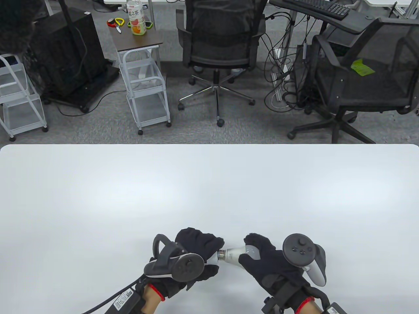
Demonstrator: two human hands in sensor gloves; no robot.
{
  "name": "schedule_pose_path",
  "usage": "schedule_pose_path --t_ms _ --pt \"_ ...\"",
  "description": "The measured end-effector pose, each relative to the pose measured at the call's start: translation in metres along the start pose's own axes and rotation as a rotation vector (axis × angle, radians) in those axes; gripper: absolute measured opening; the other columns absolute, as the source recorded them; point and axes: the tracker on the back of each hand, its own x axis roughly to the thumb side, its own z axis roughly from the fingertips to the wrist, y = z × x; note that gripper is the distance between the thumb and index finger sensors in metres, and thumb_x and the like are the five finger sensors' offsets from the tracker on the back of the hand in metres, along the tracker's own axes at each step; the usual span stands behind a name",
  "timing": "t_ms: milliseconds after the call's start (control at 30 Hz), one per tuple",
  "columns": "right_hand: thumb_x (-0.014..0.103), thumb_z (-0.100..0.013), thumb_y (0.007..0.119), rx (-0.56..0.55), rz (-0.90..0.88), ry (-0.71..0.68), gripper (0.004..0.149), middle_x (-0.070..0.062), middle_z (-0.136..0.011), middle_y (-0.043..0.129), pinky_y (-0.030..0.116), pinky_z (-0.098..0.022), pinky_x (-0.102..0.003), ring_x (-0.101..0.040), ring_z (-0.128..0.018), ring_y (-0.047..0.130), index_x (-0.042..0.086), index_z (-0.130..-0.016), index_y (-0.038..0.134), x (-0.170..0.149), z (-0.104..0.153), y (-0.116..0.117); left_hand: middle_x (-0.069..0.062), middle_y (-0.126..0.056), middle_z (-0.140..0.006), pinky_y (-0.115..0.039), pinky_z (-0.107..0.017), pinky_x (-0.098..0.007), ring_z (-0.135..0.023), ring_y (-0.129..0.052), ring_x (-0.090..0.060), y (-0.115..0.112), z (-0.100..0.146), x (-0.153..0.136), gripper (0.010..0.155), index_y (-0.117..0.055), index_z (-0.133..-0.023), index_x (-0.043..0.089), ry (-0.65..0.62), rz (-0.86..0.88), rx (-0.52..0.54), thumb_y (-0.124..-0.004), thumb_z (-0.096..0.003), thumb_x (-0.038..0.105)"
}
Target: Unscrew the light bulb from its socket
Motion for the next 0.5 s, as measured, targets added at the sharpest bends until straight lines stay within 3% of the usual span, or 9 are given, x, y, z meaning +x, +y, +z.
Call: schedule_pose_path --t_ms 333,500 --pt "0.057 -0.043 0.082 -0.038 -0.011 0.022 0.079 -0.022 -0.097 0.069 0.080 -0.052 -0.057 -0.032 -0.067 0.095 0.008 -0.096 0.050 -0.004 0.001 -0.006 -0.017 -0.089 -0.099 -0.063 -0.069 -0.067 -0.082 -0.096 -0.043 0.003 0.003 -0.008 0.079 -0.081 -0.101 0.009 0.052 -0.007 0.049 -0.100 -0.0352 0.047" --pt "0.058 -0.042 0.083 -0.117 0.035 0.077 0.080 -0.019 -0.094 0.071 0.082 -0.051 -0.056 -0.030 -0.066 0.097 0.008 -0.095 0.051 -0.015 -0.002 -0.017 -0.018 -0.088 -0.100 -0.063 -0.069 -0.067 -0.084 -0.094 -0.044 0.004 0.004 -0.011 0.080 -0.079 -0.102 0.008 0.080 -0.009 0.057 -0.101 -0.0352 0.046"
